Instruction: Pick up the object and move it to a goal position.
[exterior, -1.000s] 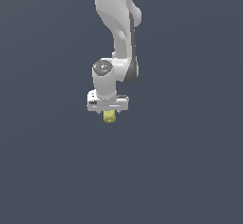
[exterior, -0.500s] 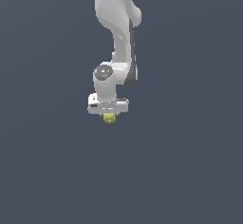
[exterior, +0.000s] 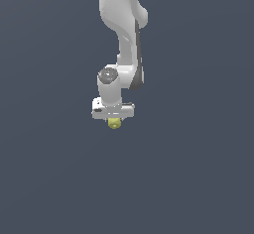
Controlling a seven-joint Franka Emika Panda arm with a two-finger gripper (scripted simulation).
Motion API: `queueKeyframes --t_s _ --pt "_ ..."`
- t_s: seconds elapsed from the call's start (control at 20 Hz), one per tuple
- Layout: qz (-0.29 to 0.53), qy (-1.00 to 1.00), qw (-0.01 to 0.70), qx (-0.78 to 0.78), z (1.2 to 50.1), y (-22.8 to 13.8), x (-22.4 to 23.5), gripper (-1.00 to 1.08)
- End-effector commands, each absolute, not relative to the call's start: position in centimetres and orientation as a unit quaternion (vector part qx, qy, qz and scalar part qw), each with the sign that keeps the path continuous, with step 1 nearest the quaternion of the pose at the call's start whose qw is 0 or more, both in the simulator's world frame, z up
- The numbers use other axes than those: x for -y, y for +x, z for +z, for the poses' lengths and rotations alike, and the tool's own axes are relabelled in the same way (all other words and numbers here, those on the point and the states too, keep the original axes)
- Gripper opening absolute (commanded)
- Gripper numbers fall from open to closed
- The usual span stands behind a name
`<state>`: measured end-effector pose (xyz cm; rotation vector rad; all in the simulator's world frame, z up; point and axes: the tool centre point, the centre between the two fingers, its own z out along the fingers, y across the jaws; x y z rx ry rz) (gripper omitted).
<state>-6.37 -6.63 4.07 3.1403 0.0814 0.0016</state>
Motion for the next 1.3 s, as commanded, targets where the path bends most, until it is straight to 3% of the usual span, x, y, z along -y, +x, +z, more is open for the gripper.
queueKeyframes --t_s 0.0,0.5,1.25 --pt "0.000 1.000 0.000 -0.026 4.2 -6.3 6.5 -1.00" --pt "0.000 1.000 0.000 -0.026 7.7 -3.8 3.3 -1.00" --pt "0.000 1.000 0.000 -0.026 17.7 3.5 -5.5 -1.00"
